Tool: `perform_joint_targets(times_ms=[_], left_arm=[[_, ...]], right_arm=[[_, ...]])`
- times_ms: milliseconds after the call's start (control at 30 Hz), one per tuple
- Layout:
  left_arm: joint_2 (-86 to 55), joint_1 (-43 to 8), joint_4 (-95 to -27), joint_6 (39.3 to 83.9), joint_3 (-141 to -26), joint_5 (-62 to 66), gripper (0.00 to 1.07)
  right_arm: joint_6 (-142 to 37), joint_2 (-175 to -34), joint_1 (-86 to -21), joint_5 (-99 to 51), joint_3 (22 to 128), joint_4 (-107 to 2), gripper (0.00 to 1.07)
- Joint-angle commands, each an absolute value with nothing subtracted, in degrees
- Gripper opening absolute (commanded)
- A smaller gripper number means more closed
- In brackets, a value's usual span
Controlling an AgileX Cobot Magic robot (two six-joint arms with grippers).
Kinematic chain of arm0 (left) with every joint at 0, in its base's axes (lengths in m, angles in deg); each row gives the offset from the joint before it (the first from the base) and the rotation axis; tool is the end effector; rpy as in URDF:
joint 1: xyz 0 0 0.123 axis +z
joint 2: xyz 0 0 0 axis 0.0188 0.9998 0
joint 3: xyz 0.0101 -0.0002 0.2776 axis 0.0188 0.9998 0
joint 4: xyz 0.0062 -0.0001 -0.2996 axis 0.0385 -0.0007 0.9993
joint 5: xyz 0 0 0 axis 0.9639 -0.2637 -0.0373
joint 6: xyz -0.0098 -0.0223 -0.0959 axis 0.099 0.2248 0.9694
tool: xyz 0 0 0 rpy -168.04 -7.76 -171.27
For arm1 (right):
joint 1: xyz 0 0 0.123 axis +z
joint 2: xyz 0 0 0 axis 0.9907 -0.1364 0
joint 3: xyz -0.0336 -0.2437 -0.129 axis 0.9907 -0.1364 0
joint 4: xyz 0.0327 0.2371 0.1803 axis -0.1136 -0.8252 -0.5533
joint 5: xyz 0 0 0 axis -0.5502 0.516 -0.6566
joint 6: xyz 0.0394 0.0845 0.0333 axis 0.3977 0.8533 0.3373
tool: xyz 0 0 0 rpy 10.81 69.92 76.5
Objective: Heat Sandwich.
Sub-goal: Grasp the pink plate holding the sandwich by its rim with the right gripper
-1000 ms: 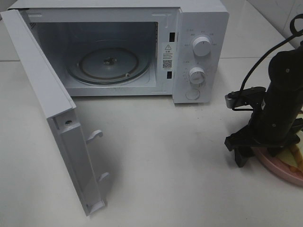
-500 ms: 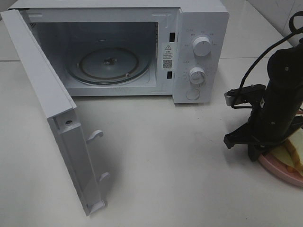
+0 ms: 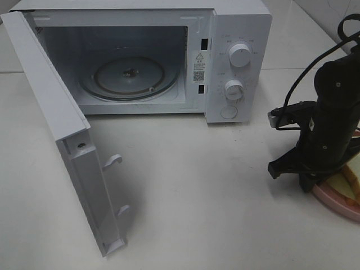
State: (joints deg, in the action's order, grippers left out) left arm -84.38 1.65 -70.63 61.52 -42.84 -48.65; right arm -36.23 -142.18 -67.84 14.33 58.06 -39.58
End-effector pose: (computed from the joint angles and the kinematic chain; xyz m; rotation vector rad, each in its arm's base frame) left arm 0.0474 -0.0074 0.3015 0.0661 2.0410 -0.0589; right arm 0.3207 0.0693 0.0583 -0.3256 3.0133 -0.1670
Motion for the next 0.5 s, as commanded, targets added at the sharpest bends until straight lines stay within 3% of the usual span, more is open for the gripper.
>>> perform_joint_targets(times_ms=[33,500], left_arm=[[-85.70,1.30,-70.51,61.64,-42.78,-47.84,0.98],[-85.70,1.30,-70.51,61.64,-42.78,-47.84,0.98]], right_arm=[[-32.62,-141.55,-66.75,18.22,57.72,-36.38,0.00],[-29.64,-135.53,-62.28,26.53,57.72,-31.96,0.00]])
